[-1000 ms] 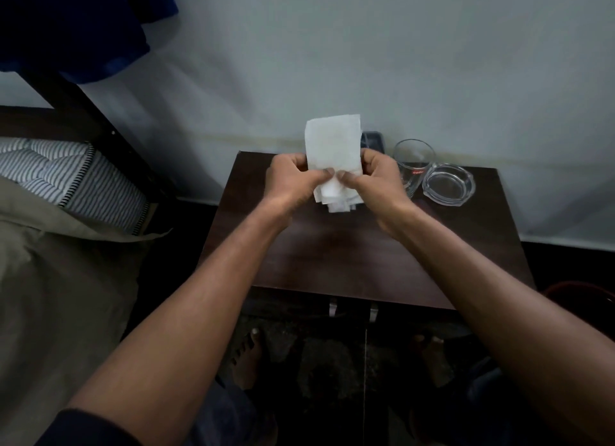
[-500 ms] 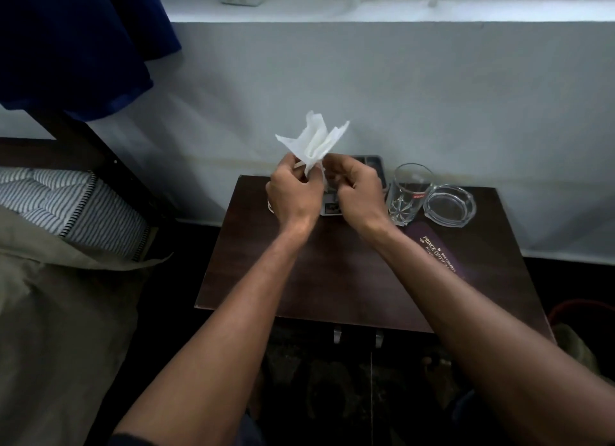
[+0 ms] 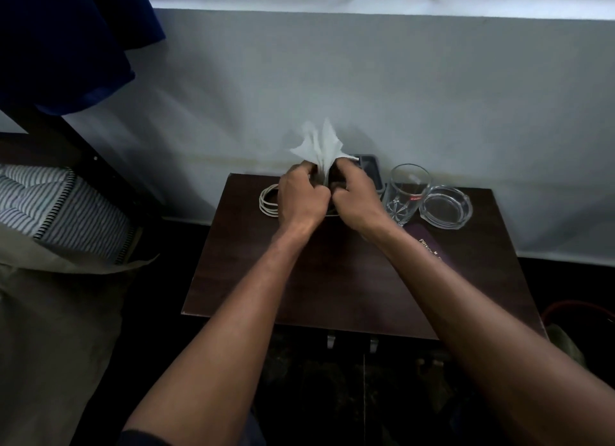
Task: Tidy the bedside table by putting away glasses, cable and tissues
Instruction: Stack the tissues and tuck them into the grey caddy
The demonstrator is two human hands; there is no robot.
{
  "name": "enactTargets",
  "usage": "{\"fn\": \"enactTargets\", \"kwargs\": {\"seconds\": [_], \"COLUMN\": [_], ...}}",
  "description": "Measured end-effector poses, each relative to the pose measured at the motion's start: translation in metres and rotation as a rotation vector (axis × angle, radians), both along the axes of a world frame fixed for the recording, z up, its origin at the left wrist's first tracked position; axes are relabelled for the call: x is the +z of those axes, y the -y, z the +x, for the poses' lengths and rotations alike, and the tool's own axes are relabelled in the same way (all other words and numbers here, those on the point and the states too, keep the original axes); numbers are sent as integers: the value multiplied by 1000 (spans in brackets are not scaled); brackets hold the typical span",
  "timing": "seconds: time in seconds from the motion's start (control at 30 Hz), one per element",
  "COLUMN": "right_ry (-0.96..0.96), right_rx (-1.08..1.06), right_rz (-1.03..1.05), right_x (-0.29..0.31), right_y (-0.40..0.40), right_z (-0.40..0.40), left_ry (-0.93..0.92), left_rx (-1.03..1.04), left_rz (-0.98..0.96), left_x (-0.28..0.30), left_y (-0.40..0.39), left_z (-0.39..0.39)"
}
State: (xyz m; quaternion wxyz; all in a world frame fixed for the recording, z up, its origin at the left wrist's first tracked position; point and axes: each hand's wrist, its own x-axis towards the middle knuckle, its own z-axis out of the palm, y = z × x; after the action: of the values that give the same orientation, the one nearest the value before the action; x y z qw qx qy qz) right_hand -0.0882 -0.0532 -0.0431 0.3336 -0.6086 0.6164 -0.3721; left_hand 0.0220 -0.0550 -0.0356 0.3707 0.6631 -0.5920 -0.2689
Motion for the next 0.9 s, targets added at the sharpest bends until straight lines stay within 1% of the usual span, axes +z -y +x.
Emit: {"fn": "enactTargets", "kwargs": {"seconds": [0.1,0.2,0.27,0.37,0.43,0.6,0.73,0.9], "right_ry": [30,57,-2,-119,-131,-28,49,55], "right_rx": [-19,25,31,24,21,-42,-66,-47], "right_rz": [-47,-66,-91,-195,-232,-184,-209,-193], "right_x": [2,2,4,4,4,1,6,4], "right_y": [3,6,6,5,7,11,6,5], "right_z": [-5,-4,-1,0,0,-2,-1,1], "left_ry": [8,42,86,129,139,159,129,58], "left_rx": [14,22,19,2,-10,-32,-36,-56], "left_rz": [-24,-68,-85,-100,-107,-145,-199,-207], "left_x": [-3,-3,-1,0,1,0,-1,-3], "left_y": [3,4,4,4,3,4,3,4], "left_z": [2,4,6,7,7,10,11,11]}}
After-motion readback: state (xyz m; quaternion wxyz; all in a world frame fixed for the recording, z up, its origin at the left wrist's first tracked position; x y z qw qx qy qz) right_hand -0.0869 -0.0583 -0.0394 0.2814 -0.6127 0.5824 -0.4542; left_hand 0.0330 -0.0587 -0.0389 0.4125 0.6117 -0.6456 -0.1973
